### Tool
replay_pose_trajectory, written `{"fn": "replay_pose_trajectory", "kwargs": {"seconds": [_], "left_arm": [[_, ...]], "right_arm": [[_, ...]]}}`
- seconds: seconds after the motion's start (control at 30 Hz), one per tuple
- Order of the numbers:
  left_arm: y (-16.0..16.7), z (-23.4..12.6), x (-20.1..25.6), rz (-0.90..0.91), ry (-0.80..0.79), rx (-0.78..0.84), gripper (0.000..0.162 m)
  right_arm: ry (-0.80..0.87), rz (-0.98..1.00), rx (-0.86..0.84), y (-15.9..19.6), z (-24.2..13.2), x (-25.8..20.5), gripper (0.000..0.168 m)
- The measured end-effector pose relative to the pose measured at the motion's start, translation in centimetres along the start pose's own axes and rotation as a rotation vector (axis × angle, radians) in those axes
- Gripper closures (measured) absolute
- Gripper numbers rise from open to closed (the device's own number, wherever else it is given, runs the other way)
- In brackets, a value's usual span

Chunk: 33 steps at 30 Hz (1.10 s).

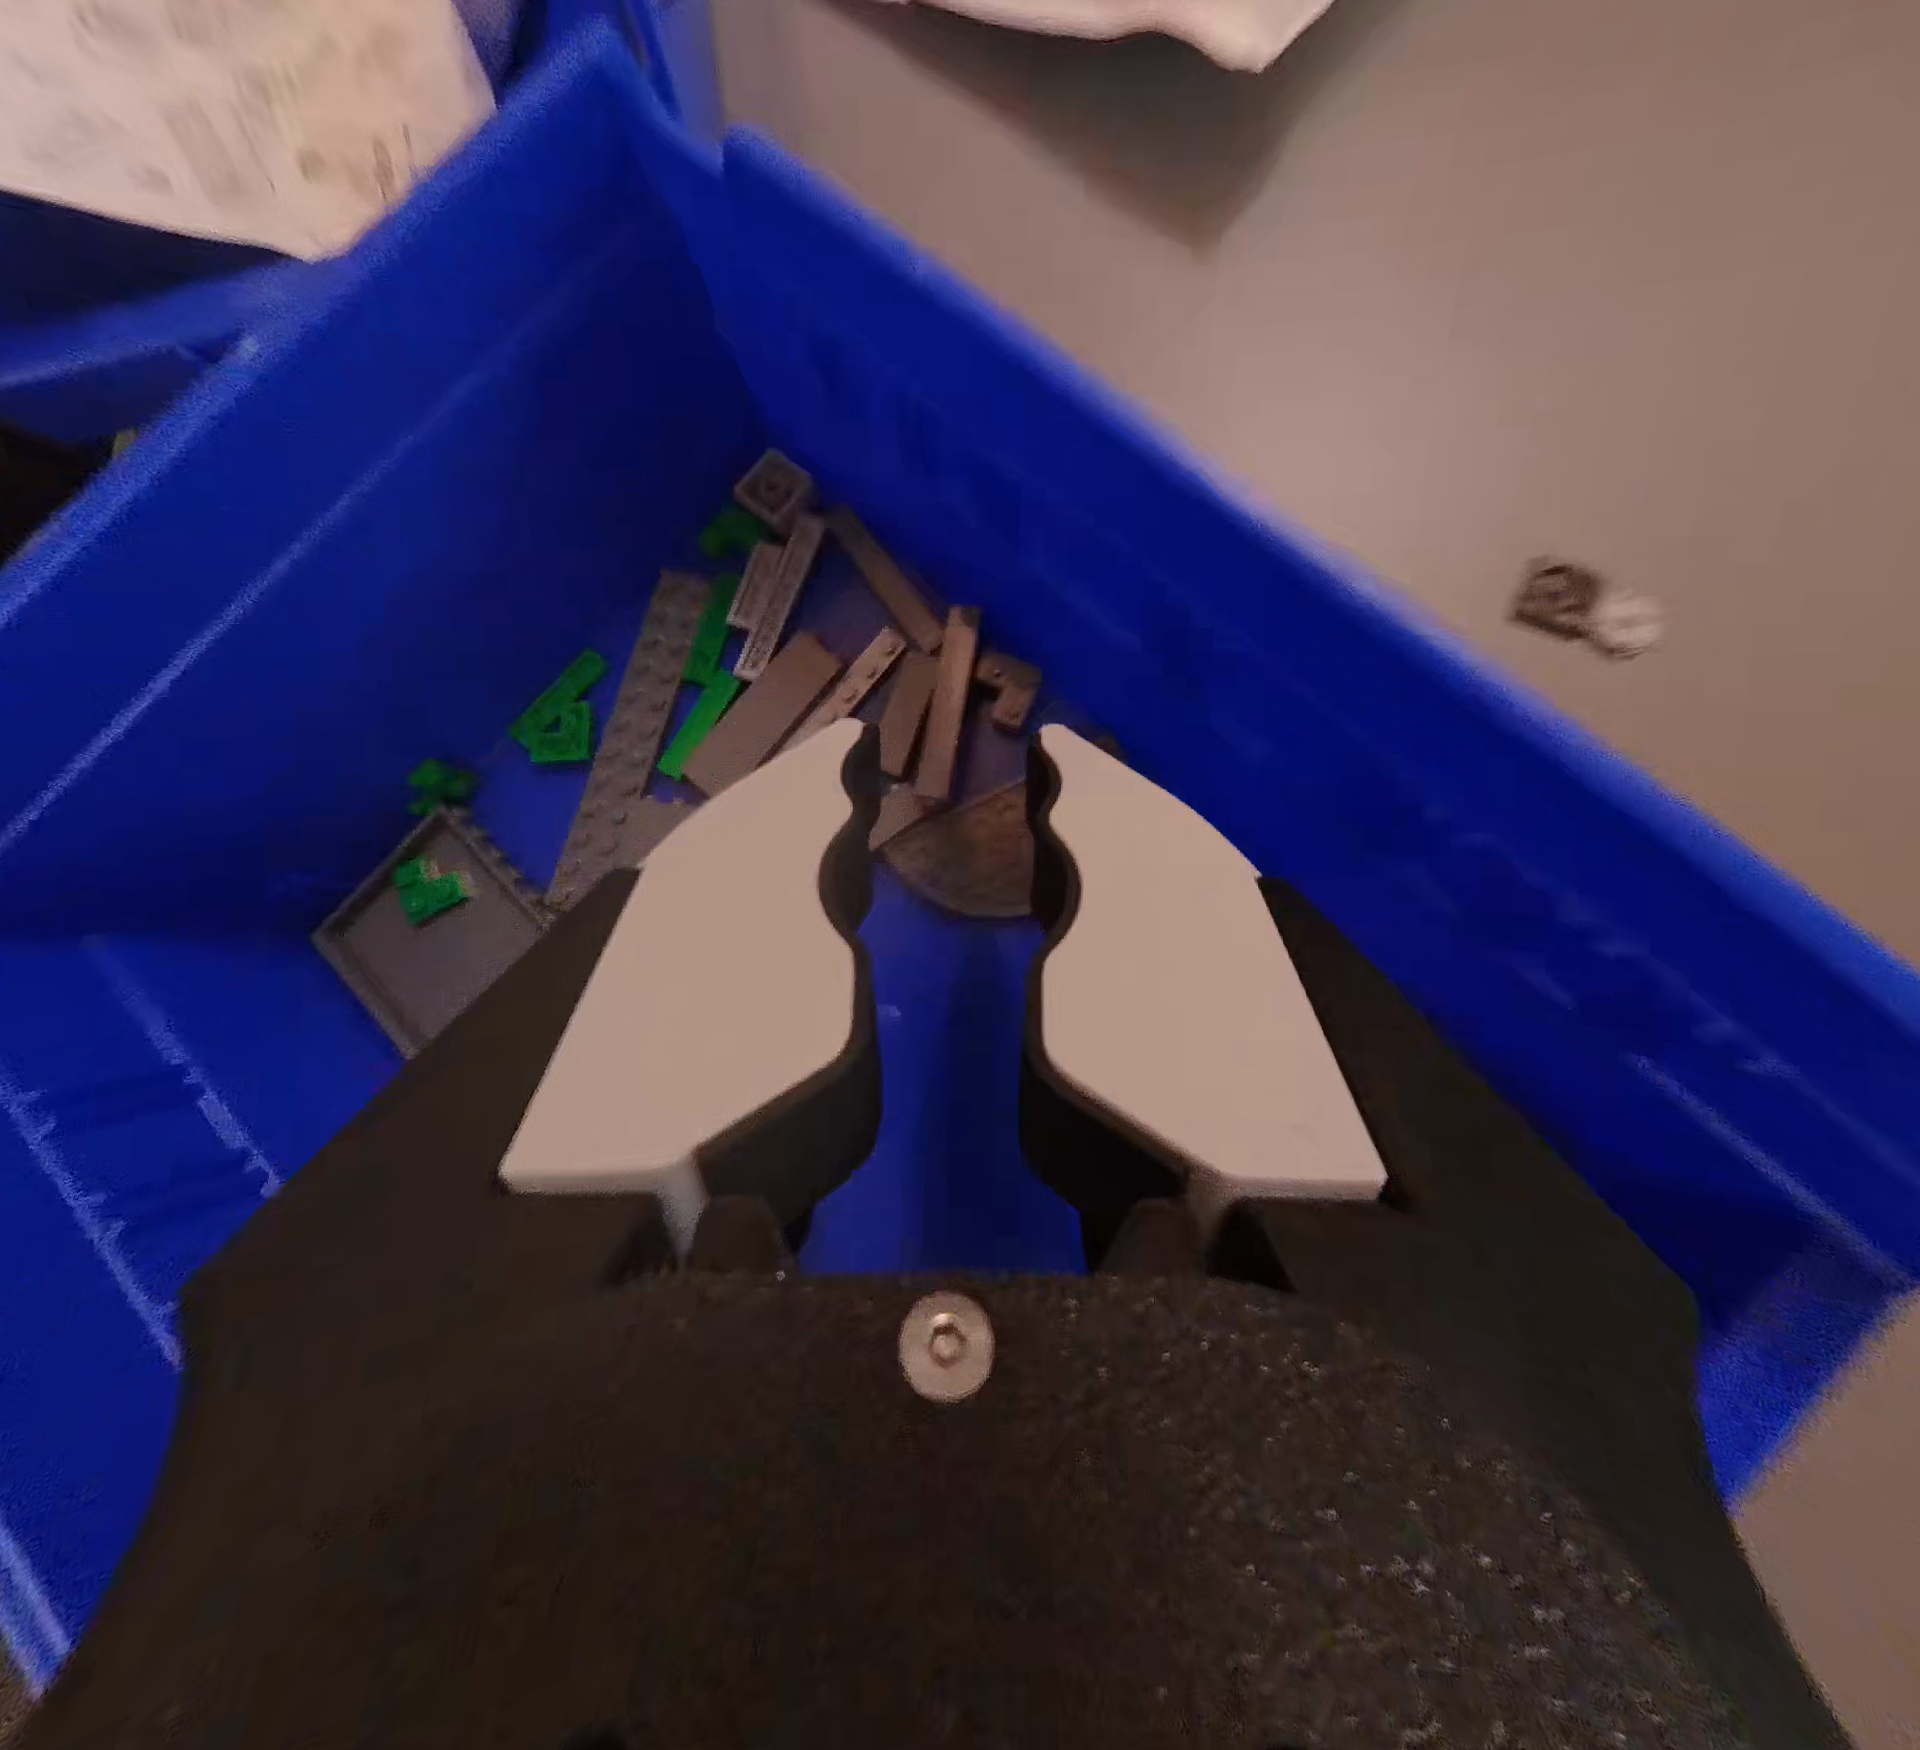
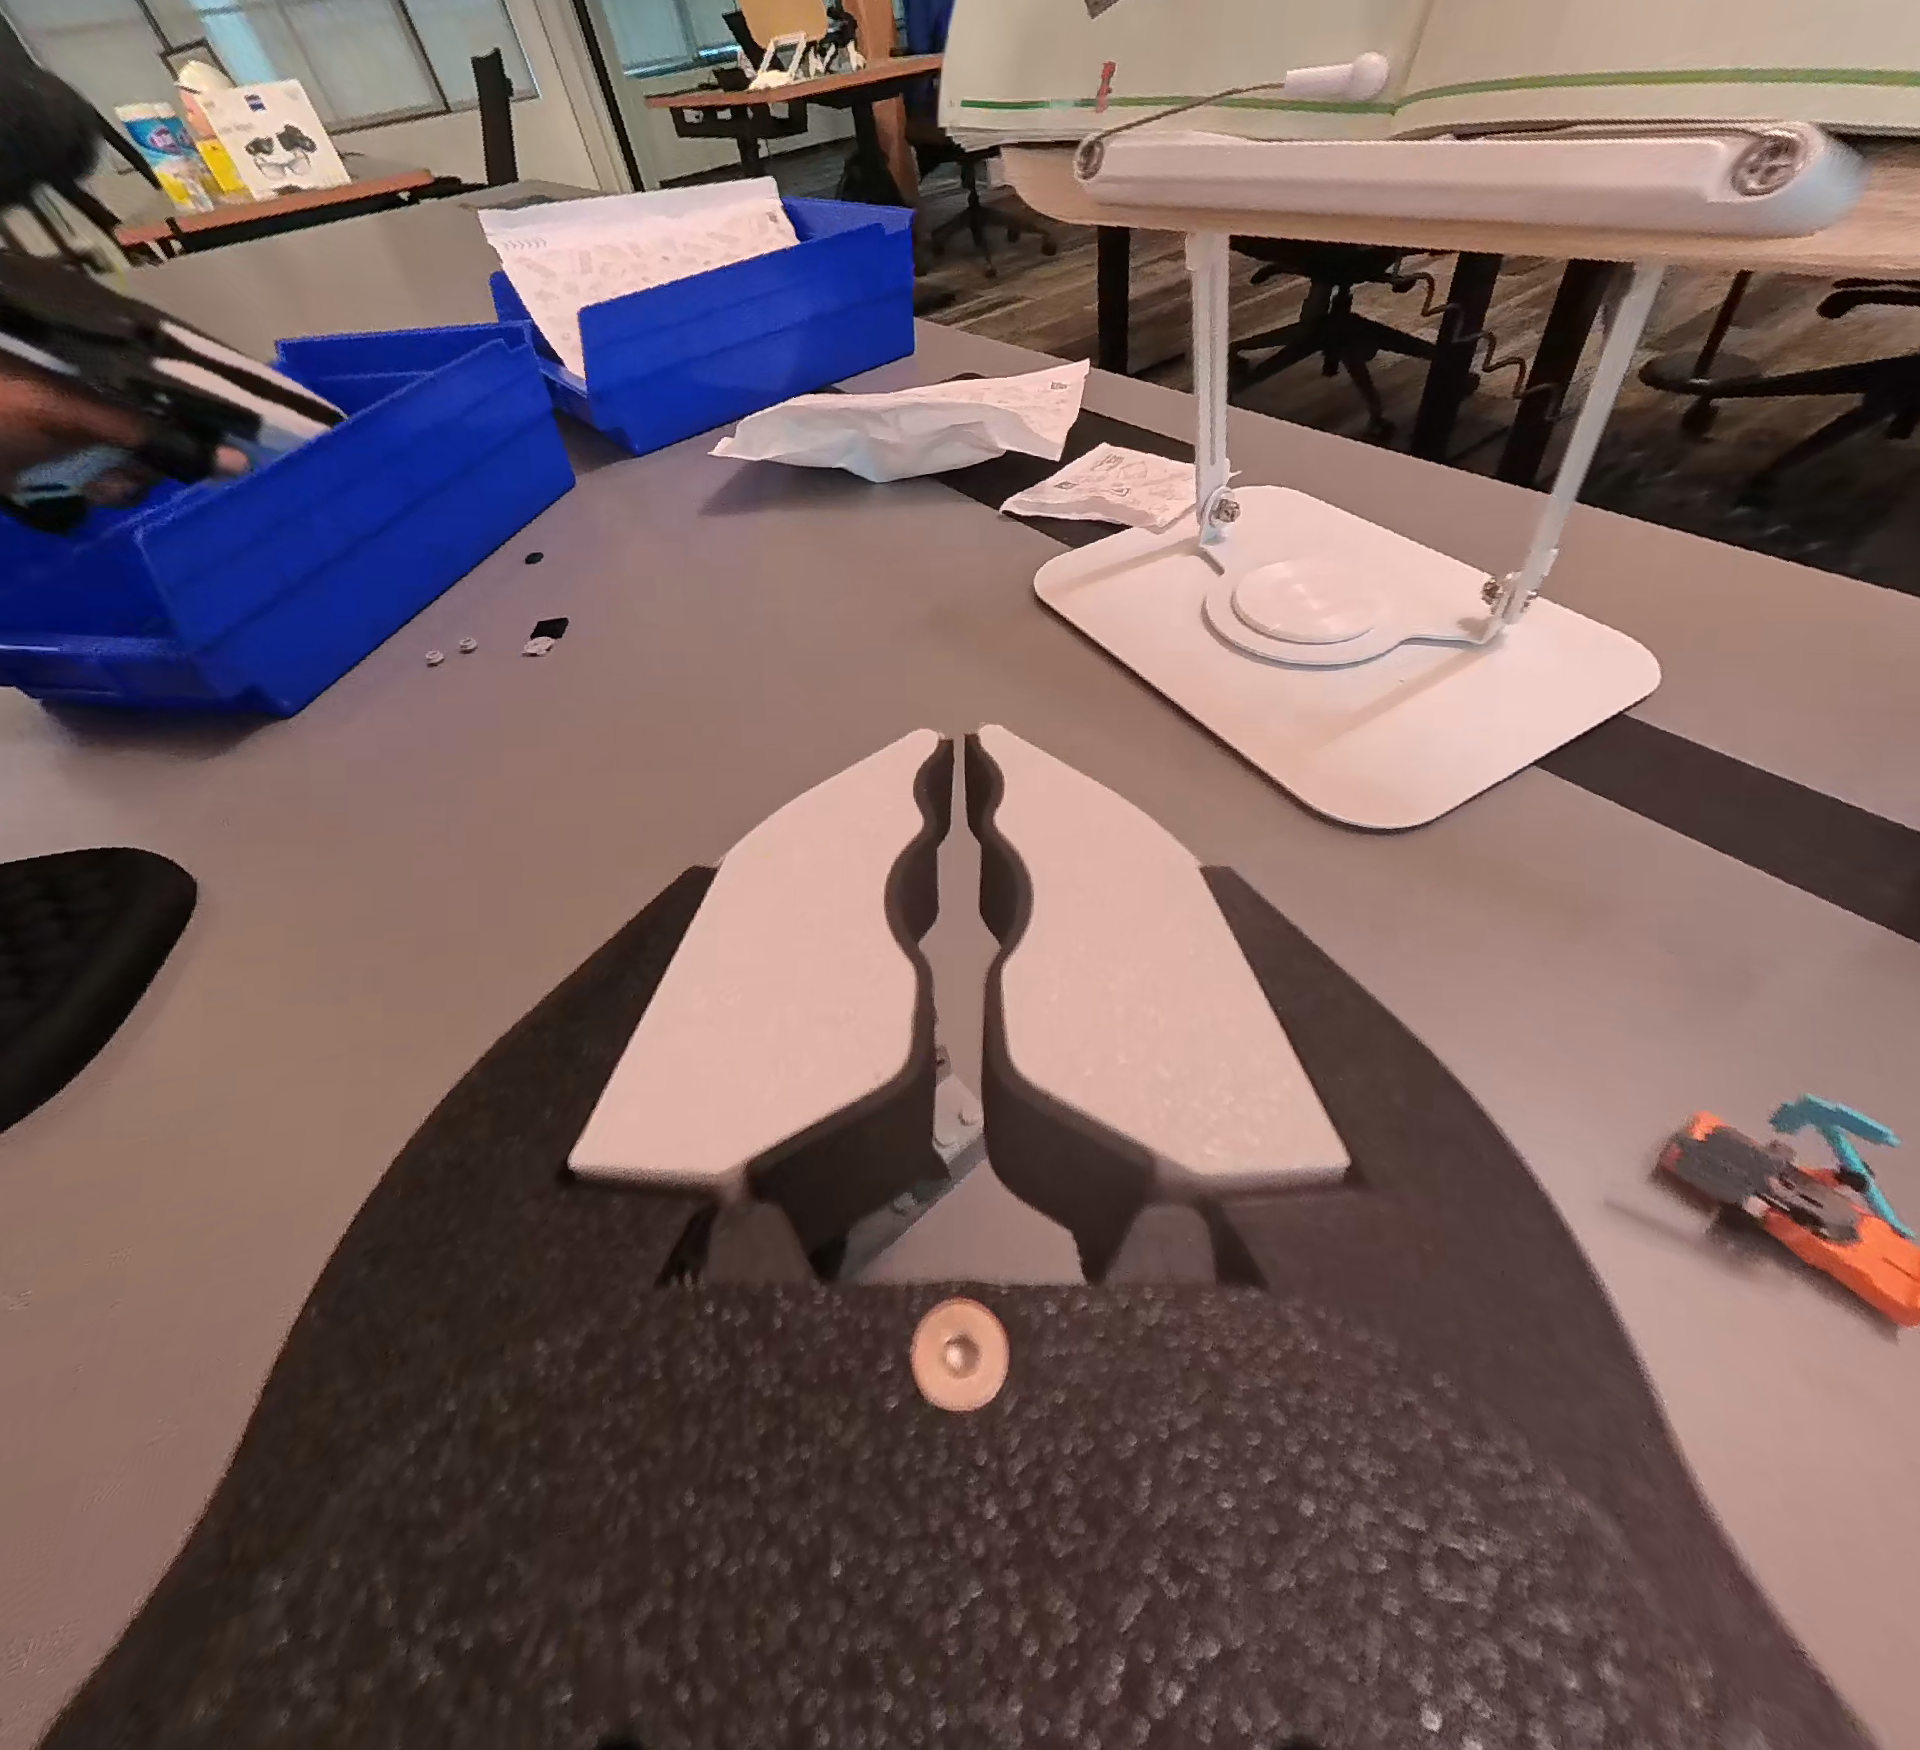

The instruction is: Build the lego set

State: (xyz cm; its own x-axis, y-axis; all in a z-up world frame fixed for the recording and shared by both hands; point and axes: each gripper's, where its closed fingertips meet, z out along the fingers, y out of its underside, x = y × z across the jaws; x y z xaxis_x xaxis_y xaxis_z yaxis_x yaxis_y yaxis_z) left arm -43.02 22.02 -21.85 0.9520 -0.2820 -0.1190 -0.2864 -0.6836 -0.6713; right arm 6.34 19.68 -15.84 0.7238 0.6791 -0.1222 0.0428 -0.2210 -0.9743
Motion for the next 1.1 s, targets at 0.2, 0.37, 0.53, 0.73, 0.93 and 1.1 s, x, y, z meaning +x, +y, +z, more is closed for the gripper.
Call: {"fn": "replay_pose_trajectory", "kwargs": {"seconds": [0.2, 0.37, 0.53, 0.73, 0.93, 1.1], "left_arm": [[3.4, 3.8, -0.9, 0.017, 0.027, -0.179, 0.138], [3.4, 4.3, -1.3, 0.06, 0.003, -0.157, 0.153], [0.3, 0.0, -1.6, 0.124, -0.059, -0.056, 0.154], [-3.6, -6.5, -0.7, 0.237, -0.076, 0.033, 0.154], [-4.8, -10.5, 6.1, 0.35, 0.113, 0.075, 0.154], [-2.9, -9.7, 15.7, 0.487, 0.315, 0.083, 0.154]], "right_arm": [[-0.005, -0.01, -0.001, 0.0, -0.3, -0.1, 0.167], [-0.019, 0.025, -0.007, 0.5, -0.3, 0.3, 0.167], [-0.021, 0.02, -0.005, 0.5, -0.5, 0.3, 0.167], [-0.036, 0.01, -0.004, 0.4, -0.5, -0.3, 0.167], [-0.082, -0.029, 0.011, -0.5, -0.5, -2.0, 0.166], [-0.289, -0.186, -0.031, -1.4, 0.1, -8.6, 0.159]]}}
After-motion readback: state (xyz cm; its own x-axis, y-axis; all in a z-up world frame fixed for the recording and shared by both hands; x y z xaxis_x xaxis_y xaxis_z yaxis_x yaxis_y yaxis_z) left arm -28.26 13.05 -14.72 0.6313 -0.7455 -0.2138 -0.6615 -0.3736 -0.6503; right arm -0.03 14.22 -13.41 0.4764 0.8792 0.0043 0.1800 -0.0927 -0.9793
